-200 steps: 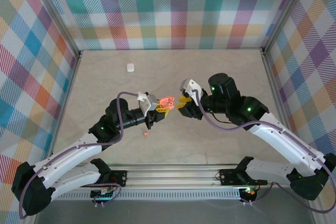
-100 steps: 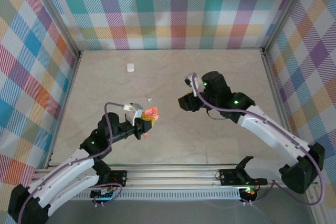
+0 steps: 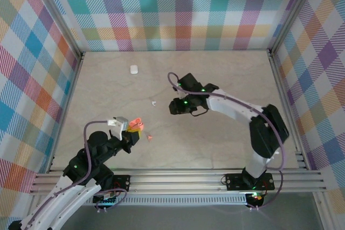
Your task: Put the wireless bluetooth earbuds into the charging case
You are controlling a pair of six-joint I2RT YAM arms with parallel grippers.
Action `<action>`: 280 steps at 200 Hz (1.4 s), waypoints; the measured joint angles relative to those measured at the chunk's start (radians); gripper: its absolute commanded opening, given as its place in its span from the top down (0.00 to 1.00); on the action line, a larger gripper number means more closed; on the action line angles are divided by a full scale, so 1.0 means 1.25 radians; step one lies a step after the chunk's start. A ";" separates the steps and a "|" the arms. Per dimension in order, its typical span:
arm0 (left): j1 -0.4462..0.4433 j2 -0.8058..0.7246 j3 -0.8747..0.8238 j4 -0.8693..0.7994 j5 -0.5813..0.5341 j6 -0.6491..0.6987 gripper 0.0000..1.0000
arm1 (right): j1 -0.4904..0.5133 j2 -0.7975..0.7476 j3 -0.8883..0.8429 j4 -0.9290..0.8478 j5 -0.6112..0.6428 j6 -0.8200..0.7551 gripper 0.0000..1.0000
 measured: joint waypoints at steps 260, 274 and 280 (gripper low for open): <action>0.000 -0.043 0.055 -0.160 -0.242 -0.195 1.00 | 0.273 0.418 0.394 -0.247 0.153 0.049 0.57; 0.000 -0.043 0.055 -0.160 -0.242 -0.195 1.00 | 0.273 0.418 0.397 -0.254 0.158 0.045 0.61; 0.000 -0.043 0.055 -0.160 -0.242 -0.197 1.00 | 0.273 0.418 0.397 -0.257 0.160 0.043 0.62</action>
